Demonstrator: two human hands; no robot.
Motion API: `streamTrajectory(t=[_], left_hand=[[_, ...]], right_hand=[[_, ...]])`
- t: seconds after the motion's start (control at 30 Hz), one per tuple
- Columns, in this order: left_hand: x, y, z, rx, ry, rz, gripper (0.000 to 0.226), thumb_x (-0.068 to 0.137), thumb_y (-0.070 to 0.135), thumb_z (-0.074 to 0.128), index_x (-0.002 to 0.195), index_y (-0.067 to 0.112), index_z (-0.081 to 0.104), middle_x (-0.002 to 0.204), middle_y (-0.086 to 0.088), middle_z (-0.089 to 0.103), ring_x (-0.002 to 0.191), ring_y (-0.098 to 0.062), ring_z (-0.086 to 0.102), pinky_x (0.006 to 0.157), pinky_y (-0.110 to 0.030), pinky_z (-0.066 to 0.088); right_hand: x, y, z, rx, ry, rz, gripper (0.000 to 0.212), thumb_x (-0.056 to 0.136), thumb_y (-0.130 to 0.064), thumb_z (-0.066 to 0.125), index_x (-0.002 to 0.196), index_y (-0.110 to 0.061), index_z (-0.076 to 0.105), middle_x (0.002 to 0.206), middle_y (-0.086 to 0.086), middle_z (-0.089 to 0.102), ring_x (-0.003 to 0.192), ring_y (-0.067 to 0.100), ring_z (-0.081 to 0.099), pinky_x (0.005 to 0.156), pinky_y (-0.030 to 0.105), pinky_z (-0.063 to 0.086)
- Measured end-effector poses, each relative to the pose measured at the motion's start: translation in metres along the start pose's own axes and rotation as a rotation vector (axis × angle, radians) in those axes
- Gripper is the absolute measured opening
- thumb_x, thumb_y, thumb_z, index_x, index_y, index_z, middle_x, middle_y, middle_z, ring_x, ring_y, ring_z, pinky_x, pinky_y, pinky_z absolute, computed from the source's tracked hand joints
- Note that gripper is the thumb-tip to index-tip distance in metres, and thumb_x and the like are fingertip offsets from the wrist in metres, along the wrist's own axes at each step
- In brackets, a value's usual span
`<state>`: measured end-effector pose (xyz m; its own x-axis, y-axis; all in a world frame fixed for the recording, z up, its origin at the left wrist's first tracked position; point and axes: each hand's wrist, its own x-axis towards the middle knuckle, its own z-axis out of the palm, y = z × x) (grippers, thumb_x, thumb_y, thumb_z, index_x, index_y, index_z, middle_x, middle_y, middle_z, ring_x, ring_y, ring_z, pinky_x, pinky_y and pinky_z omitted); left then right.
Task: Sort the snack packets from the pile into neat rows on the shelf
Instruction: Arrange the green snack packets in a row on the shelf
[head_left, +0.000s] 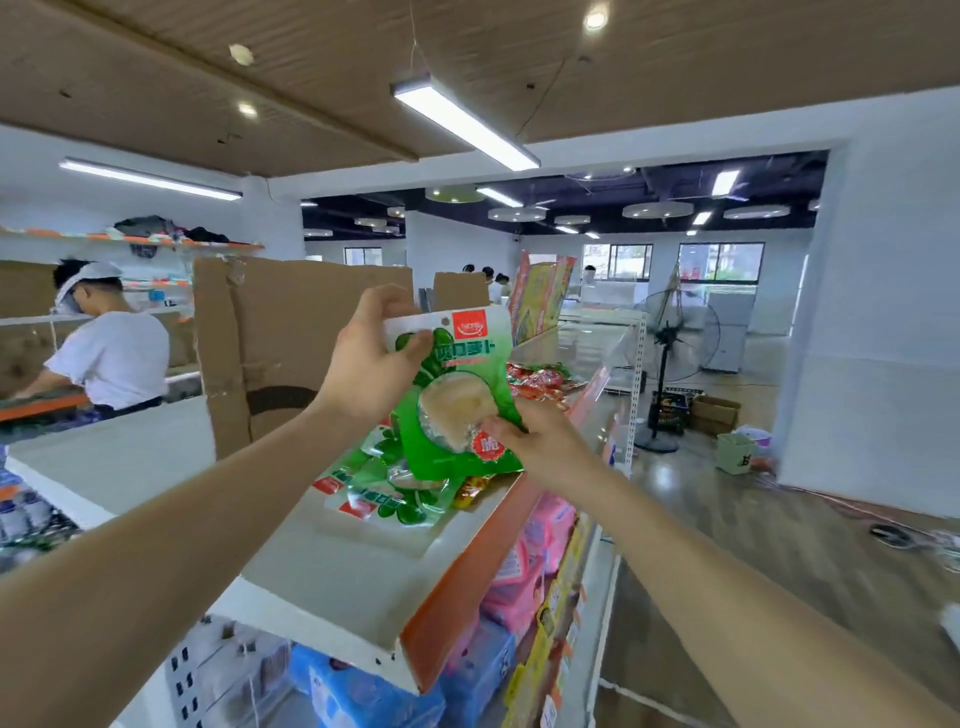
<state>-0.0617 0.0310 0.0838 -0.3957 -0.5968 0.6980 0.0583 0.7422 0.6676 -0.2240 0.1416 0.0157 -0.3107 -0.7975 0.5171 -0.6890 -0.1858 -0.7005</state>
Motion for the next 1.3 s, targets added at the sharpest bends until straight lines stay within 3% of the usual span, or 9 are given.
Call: streamTrajectory(t=[0.07, 0.17, 0.27, 0.33, 0.47, 0.57, 0.73, 0.9, 1.3], left_hand=[[0.002, 0.008, 0.021, -0.149, -0.062, -0.131, 0.036, 0.094, 0.017, 0.064, 0.126, 0.02, 0.047, 0.11, 0.004, 0.061, 0.089, -0.01, 0.063, 0.066, -0.02, 0.05], [0.008, 0.018, 0.058, -0.218, -0.203, -0.167, 0.017, 0.095, 0.011, 0.063, 0.111, 0.016, 0.063, 0.092, 0.001, 0.07, 0.077, -0.012, 0.067, 0.058, -0.019, 0.052], [0.014, 0.03, 0.101, -0.265, -0.324, -0.185, 0.015, 0.092, 0.002, 0.063, 0.103, 0.009, 0.071, 0.088, -0.002, 0.074, 0.07, -0.008, 0.068, 0.055, -0.017, 0.05], [0.019, 0.036, 0.134, -0.277, -0.405, -0.202, 0.022, 0.09, -0.005, 0.062, 0.105, 0.009, 0.072, 0.089, 0.003, 0.076, 0.072, -0.005, 0.07, 0.059, -0.016, 0.053], [0.033, 0.045, 0.21, -0.28, -0.424, -0.218, 0.026, 0.088, -0.01, 0.062, 0.096, 0.013, 0.07, 0.074, 0.014, 0.074, 0.064, 0.0, 0.068, 0.056, -0.015, 0.053], [0.039, 0.049, 0.268, -0.324, -0.374, -0.251, 0.027, 0.087, -0.012, 0.062, 0.089, 0.014, 0.071, 0.073, 0.011, 0.075, 0.065, -0.005, 0.069, 0.059, -0.019, 0.055], [0.042, 0.046, 0.348, -0.387, -0.323, -0.365, 0.015, 0.086, -0.005, 0.069, 0.09, 0.009, 0.074, 0.091, -0.009, 0.076, 0.084, -0.024, 0.069, 0.089, -0.046, 0.057], [0.051, 0.047, 0.4, -0.465, -0.277, -0.435, 0.005, 0.086, 0.004, 0.072, 0.082, 0.001, 0.072, 0.082, -0.014, 0.072, 0.081, -0.028, 0.065, 0.083, -0.042, 0.058], [0.094, -0.015, 0.507, -0.428, -0.233, -0.438, 0.008, 0.086, 0.007, 0.073, 0.083, 0.0, 0.074, 0.087, -0.017, 0.075, 0.079, -0.028, 0.068, 0.089, -0.052, 0.056]], right_hand=[[-0.004, 0.009, -0.024, 0.034, 0.06, 0.017, 0.033, 0.098, -0.015, 0.057, 0.086, -0.045, 0.064, 0.072, -0.033, 0.064, 0.071, -0.014, 0.055, 0.069, 0.012, 0.043], [-0.012, 0.027, -0.063, 0.105, 0.107, 0.021, 0.025, 0.098, -0.007, 0.055, 0.102, -0.027, 0.069, 0.094, -0.023, 0.068, 0.085, -0.016, 0.06, 0.079, 0.008, 0.043], [-0.019, 0.053, -0.101, 0.142, 0.124, 0.062, 0.022, 0.099, -0.011, 0.055, 0.109, -0.024, 0.069, 0.114, 0.005, 0.071, 0.111, 0.019, 0.064, 0.101, 0.035, 0.048], [-0.022, 0.074, -0.127, 0.148, 0.147, 0.093, 0.023, 0.099, -0.013, 0.055, 0.104, -0.031, 0.069, 0.113, 0.004, 0.072, 0.111, 0.025, 0.064, 0.104, 0.044, 0.045], [-0.03, 0.113, -0.185, 0.139, 0.151, 0.129, 0.025, 0.098, -0.014, 0.056, 0.097, -0.036, 0.069, 0.096, -0.015, 0.071, 0.093, 0.004, 0.064, 0.093, 0.029, 0.049], [-0.031, 0.147, -0.232, 0.075, 0.181, 0.156, 0.013, 0.097, -0.019, 0.059, 0.098, -0.022, 0.071, 0.09, -0.005, 0.07, 0.081, 0.006, 0.061, 0.074, 0.026, 0.047], [-0.032, 0.195, -0.293, 0.029, 0.173, 0.229, 0.013, 0.098, -0.016, 0.057, 0.094, -0.018, 0.069, 0.089, 0.007, 0.072, 0.076, 0.011, 0.064, 0.07, 0.03, 0.049], [-0.033, 0.226, -0.322, -0.015, 0.182, 0.259, 0.014, 0.099, -0.017, 0.054, 0.097, -0.014, 0.068, 0.09, 0.003, 0.073, 0.074, 0.005, 0.067, 0.068, 0.022, 0.053], [0.008, 0.327, -0.362, -0.143, 0.259, 0.273, 0.028, 0.1, -0.022, 0.053, 0.082, 0.0, 0.057, 0.085, 0.023, 0.062, 0.079, 0.039, 0.06, 0.078, 0.055, 0.05]])
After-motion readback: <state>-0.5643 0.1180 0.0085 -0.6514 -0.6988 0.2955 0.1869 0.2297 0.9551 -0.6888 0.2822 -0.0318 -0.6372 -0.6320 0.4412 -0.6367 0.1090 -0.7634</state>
